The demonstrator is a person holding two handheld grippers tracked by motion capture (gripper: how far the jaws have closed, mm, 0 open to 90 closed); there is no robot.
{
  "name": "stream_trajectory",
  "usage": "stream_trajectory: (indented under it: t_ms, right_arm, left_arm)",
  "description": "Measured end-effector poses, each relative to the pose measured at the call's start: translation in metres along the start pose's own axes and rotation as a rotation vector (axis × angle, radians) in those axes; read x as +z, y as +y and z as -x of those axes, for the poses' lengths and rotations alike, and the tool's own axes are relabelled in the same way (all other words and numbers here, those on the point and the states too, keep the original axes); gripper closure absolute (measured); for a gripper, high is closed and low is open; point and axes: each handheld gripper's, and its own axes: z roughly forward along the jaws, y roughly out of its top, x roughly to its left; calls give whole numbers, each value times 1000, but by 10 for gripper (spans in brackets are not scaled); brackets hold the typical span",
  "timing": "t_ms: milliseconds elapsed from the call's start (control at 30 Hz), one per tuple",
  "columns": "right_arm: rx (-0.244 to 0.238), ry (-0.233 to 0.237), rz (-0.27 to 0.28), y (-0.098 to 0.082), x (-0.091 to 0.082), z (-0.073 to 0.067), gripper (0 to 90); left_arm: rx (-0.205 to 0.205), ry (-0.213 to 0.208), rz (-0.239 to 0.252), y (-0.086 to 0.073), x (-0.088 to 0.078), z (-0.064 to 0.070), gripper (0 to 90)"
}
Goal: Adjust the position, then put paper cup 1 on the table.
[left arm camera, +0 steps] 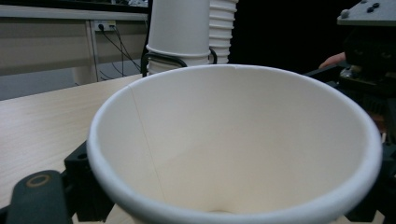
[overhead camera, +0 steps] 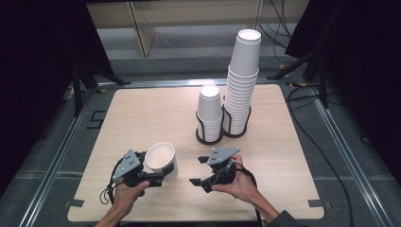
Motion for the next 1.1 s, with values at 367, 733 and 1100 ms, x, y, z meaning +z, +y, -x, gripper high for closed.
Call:
stream_trajectory:
  t_ms: [367,733,1100]
  right_arm:
    - [55,-76,10,-10,-18,7,203]
    - [113,-119,6,-23,-36,11,192]
    - [142,-136,0,-30,-41,15,192]
  left_arm:
    - [10,94,-10,-1,2,-9,127]
    - [0,153,-20,0,4,-20,126]
    - [1,187,-24,1,14,-35,124]
